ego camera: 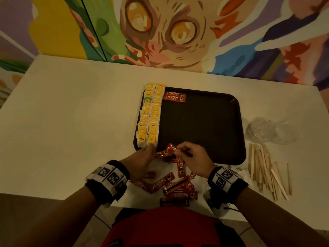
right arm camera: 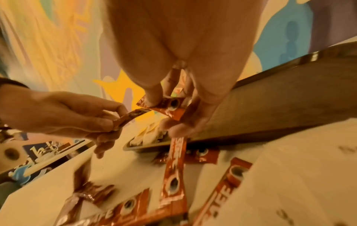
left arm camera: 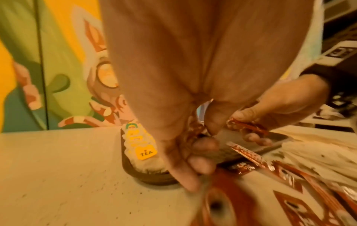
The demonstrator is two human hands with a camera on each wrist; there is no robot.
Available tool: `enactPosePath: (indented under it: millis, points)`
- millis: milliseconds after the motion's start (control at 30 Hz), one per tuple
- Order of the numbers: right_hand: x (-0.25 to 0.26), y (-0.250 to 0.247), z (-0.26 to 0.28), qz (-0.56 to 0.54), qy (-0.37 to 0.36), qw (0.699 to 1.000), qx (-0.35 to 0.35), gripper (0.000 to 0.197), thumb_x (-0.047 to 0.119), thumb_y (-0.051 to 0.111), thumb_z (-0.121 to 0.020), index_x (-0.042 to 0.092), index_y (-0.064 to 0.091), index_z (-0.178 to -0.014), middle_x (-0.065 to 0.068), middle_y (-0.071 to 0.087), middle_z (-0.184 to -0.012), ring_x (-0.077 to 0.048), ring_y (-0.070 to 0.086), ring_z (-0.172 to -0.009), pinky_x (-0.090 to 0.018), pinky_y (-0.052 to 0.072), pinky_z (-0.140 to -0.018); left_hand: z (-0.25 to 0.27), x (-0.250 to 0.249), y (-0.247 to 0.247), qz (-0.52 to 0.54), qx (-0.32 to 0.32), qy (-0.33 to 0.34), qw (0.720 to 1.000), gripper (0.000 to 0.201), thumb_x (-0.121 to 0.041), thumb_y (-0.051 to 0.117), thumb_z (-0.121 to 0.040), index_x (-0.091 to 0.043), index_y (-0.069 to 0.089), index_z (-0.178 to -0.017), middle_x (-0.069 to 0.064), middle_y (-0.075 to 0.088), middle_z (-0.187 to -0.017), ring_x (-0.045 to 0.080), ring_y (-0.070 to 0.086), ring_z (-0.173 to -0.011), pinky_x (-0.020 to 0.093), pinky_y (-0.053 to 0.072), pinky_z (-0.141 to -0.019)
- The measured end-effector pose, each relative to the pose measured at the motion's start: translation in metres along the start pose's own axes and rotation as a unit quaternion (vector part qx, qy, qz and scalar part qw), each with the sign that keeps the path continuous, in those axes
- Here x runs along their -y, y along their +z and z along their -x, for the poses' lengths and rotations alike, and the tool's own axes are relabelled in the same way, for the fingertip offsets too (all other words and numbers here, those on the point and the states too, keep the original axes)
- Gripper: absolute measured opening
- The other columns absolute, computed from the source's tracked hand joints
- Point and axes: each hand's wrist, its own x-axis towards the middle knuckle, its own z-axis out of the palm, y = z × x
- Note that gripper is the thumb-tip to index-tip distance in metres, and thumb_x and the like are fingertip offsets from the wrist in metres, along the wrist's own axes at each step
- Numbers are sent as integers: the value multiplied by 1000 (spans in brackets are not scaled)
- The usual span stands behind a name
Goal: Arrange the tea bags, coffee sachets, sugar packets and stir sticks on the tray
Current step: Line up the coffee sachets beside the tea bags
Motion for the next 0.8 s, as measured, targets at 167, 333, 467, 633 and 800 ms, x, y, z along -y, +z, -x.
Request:
enactPosePath:
  millis: [167,333,467,633,800]
  points:
    - [5,-4,-5,-45,25,999,1,9,20,59,-97,25,66,-100,5,63,-84,-8,61,-62,-25,51,-59,-4,9,-7,62,-39,-4,997,30,-14,34,-103,-15,38,-132,5,43,-137,20,45,-122,38,42,-103]
    - [10,-8,-10,-43,44,998,-7,23,10,54,-98,23,60,-117,-2,56,-105,-6,61,-73,-19,53,-62,-9,7,-10,165,-114,-14,980,22,-11,35,-102,-15,39,-123,-5,48,-111,7,49,-89,10,40,-73]
    - [17,-9,-9,-64,46,997,22,26,8,58,-96,19,62,-119,0,64,-102,-3,65,-72,-18,53,-65,-12,0,-16,324,-127,-47,936,23,-26,47,-100,-18,42,-121,-4,55,-105,10,50,-81,21,43,-66]
    - [27,-4,-9,-105,23,994,28,19,3,64,-91,11,68,-108,-5,69,-92,-7,68,-68,-21,56,-68,-22,-13,-19,272,-156,6,949,10,-30,57,-95,-21,59,-99,-2,59,-77,8,54,-69,23,43,-65]
    - [21,-2,-11,-77,44,995,-33,14,14,69,-90,21,65,-101,2,68,-96,-11,70,-73,-26,59,-69,-27,-12,-20,236,-201,-25,950,14,-24,57,-95,-24,60,-82,-6,59,-73,3,54,-63,15,41,-61]
